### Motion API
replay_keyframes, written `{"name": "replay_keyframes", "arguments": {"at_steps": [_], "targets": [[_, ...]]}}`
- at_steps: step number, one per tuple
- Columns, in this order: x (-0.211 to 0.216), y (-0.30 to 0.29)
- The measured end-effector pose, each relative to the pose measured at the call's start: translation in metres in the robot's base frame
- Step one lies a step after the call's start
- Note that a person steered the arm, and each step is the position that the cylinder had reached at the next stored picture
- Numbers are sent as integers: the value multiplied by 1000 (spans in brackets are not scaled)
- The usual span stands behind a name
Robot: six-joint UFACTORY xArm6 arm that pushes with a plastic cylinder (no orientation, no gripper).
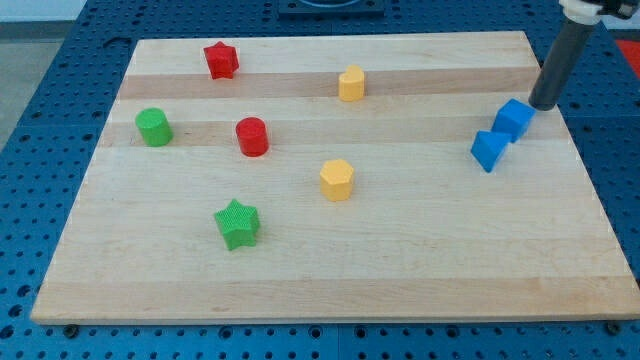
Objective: Push the yellow heart a bit down
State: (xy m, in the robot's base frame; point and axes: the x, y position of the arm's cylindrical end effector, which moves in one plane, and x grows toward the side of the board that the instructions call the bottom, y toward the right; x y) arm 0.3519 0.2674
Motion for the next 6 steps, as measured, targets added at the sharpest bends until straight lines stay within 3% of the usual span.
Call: {"name": "replay_keyframes", "arguments": {"at_steps": [1, 2, 4, 6], "targets": [[21, -27], [11, -27], [-96, -91], [-67, -195]]}}
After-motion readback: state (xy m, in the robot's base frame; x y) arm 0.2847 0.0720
